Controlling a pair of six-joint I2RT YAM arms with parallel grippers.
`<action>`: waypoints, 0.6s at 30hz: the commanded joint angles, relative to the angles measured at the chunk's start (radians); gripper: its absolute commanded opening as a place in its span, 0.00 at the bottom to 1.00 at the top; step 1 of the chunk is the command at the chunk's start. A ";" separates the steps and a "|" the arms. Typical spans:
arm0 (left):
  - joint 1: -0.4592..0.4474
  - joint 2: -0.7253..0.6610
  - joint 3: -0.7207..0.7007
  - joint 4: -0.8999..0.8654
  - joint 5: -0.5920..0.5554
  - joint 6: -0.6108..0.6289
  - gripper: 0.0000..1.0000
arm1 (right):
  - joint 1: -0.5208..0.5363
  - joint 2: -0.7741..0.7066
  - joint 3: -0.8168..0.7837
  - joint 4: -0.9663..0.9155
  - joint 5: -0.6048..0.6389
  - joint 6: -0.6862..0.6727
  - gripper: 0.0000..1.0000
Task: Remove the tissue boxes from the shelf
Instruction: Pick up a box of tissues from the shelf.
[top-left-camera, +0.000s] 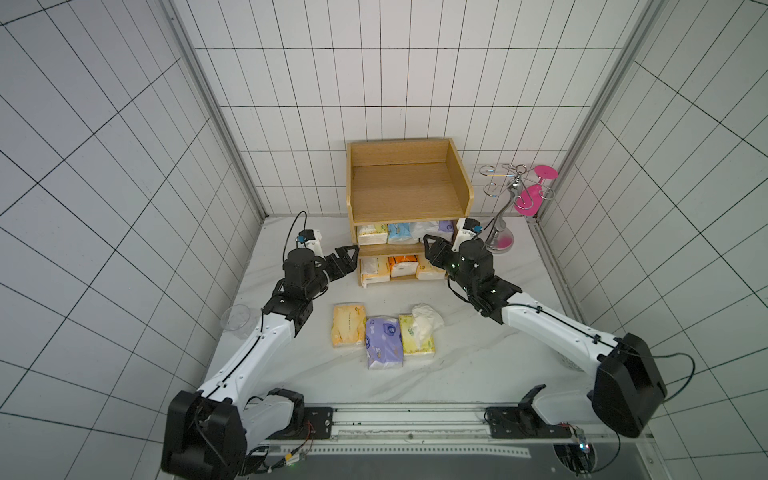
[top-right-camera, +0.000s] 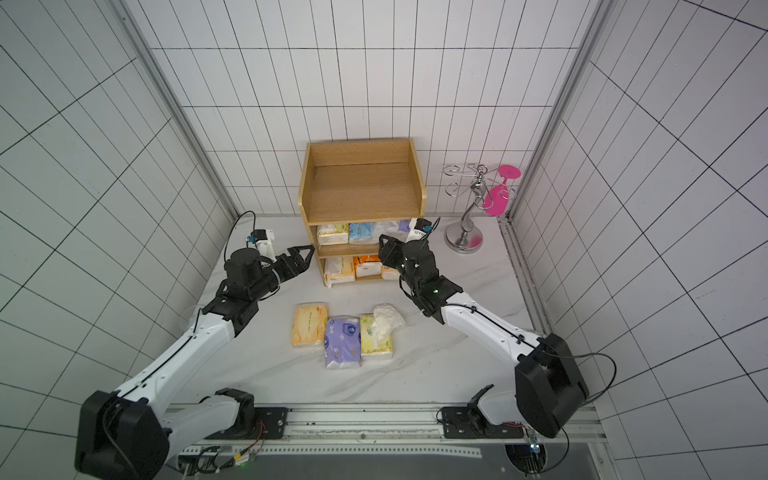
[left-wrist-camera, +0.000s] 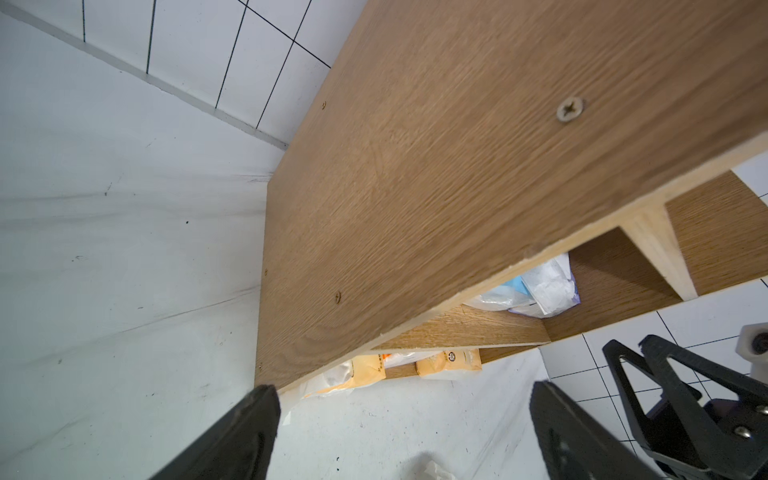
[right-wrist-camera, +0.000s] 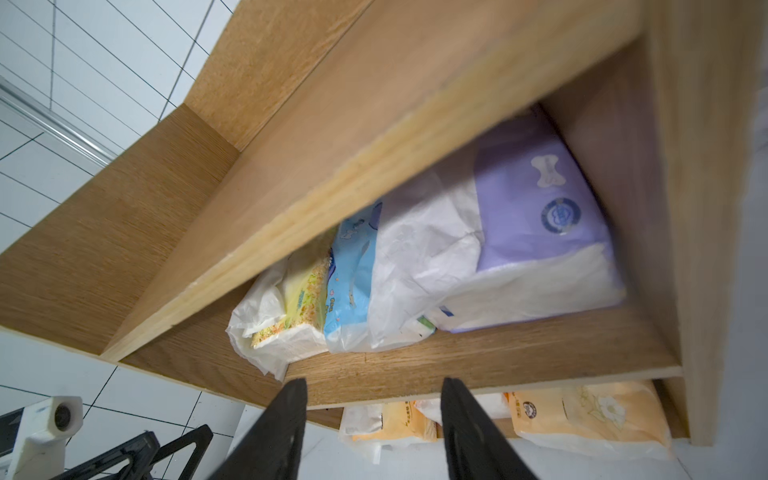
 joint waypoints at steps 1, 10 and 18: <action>0.004 0.033 0.034 0.054 0.037 0.014 0.98 | -0.012 0.050 0.032 0.015 0.033 0.042 0.60; 0.004 0.080 0.044 0.066 0.076 0.033 0.98 | -0.036 0.188 0.067 0.188 -0.042 -0.010 0.66; 0.004 0.098 0.036 0.078 0.098 0.033 0.98 | -0.039 0.269 0.088 0.273 -0.044 -0.039 0.68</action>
